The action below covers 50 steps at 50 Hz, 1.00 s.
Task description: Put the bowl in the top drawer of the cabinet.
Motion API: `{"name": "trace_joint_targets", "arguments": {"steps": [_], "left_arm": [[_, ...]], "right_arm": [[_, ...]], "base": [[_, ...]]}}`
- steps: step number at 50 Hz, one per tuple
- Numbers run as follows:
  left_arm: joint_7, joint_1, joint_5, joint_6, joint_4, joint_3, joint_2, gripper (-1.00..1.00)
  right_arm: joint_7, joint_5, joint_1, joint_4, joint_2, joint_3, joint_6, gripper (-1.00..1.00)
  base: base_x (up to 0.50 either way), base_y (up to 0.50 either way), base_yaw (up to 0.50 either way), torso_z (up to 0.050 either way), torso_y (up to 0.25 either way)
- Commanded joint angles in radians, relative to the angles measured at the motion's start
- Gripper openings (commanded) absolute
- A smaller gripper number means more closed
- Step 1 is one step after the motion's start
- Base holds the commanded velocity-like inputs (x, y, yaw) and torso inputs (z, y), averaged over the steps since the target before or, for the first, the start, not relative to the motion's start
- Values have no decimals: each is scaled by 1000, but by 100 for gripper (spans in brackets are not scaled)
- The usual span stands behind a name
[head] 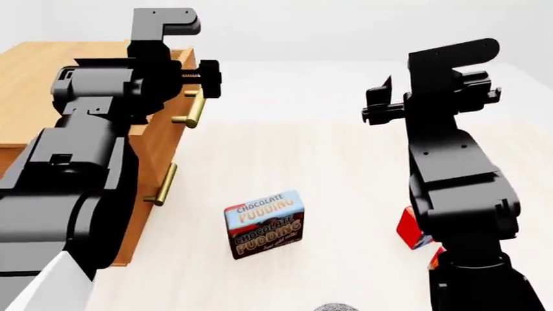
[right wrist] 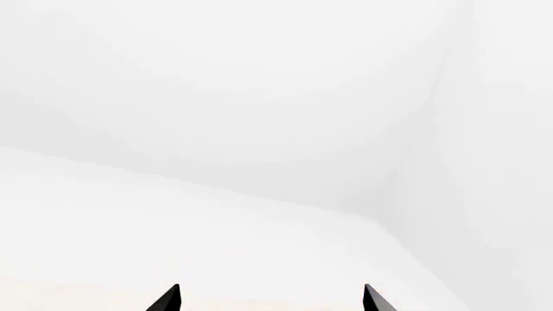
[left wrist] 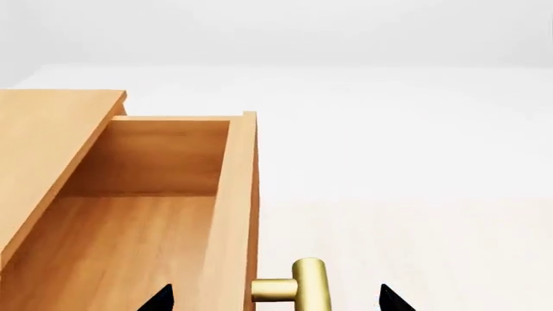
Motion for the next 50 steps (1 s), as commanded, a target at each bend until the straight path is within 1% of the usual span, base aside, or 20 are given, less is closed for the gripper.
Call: {"name": "trace_joint_targets", "arguments": {"steps": [1, 18, 34, 35, 40, 45, 50], "left_arm": [[7, 25, 10, -28, -3, -59, 4, 100], [28, 11, 4, -87, -3, -217, 10, 100], [33, -11, 14, -103, -3, -254, 57, 100], [30, -11, 0, -103, -3, -242, 60, 100], [-2, 0, -169, -97, -3, -92, 61, 100], [-31, 9, -305, -90, -2, 26, 61, 100], [-68, 17, -575, -70, -2, 269, 61, 100]], "right_arm": [[6, -8, -9, -9, 6, -17, 5, 100], [6, -5, -25, -15, 19, -22, 2, 100], [1, 10, -57, -77, 38, -8, 31, 100], [0, 11, -59, -81, 39, -7, 33, 100], [-3, 18, -70, -106, 48, 2, 46, 100], [-4, 24, -82, -104, 52, 10, 39, 100], [-5, 27, -94, -86, 50, 4, 22, 100]], "base": [[0, 0, 0, 0, 0], [0, 0, 0, 0, 0], [0, 0, 0, 0, 0], [0, 0, 0, 0, 0], [0, 0, 0, 0, 0], [0, 0, 0, 0, 0], [0, 0, 0, 0, 0]]}}
